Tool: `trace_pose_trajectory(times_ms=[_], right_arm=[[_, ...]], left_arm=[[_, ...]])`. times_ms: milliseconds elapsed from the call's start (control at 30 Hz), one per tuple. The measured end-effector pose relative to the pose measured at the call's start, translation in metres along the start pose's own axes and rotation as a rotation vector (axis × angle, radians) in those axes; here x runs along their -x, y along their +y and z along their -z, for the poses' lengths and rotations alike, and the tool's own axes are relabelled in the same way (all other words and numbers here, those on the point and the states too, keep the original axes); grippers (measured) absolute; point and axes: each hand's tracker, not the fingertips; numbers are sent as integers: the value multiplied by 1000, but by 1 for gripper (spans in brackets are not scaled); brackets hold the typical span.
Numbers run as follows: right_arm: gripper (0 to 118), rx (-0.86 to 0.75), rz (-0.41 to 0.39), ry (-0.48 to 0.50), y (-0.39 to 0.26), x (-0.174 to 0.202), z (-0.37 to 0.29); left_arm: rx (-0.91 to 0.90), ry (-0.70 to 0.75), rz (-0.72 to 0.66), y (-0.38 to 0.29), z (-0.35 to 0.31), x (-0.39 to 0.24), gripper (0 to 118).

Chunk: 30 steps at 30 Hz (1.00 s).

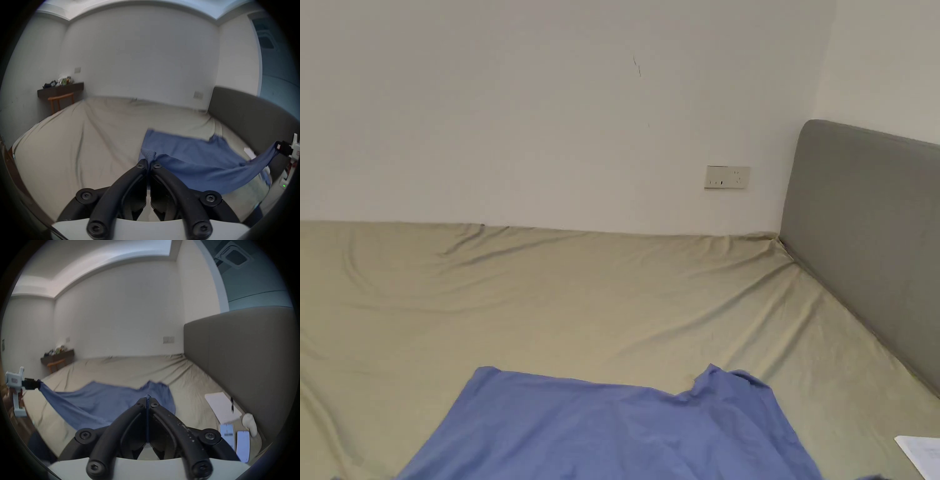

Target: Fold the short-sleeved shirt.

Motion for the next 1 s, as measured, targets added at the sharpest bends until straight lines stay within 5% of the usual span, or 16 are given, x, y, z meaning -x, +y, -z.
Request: trace_pose_trajectory(times_ms=[300, 500, 533, 567, 600, 667, 700, 767, 900, 933, 1000], right_arm=[[4, 429, -99, 29, -94, 10, -19], [5, 574, -8, -27, -134, -15, -2], [6, 568, 6, -23, -138, -20, -1], [20, 538, 19, -38, -137, -22, -2], [43, 487, 9, -76, -133, -23, -5], [107, 411, -44, -154, -122, -19, -16], [107, 340, -55, -178, -112, -16, -23], [118, 159, -69, -210, -91, -9, -42], [118, -123, -24, -212, -45, 27, -76], [117, -154, -8, -189, -39, 33, -78], [84, -204, 22, -153, -29, 45, -86]], left_arm=[[416, 26, 56, -84, 13, 29, 1], [510, 31, 91, -85, 29, 29, 5], [514, 32, 97, -83, 29, 27, 14], [491, 63, 115, -80, 26, 23, 39], [449, 96, 141, -75, 19, 23, 67], [325, 122, 146, -62, -1, 21, 115], [230, 138, 141, -53, -15, 17, 117], [7, 128, 134, -36, -53, 6, 118], [-283, 56, 104, -17, -102, -18, 112], [-337, 53, 93, -18, -109, -23, 99], [-373, 66, 102, -17, -115, -34, 38]])
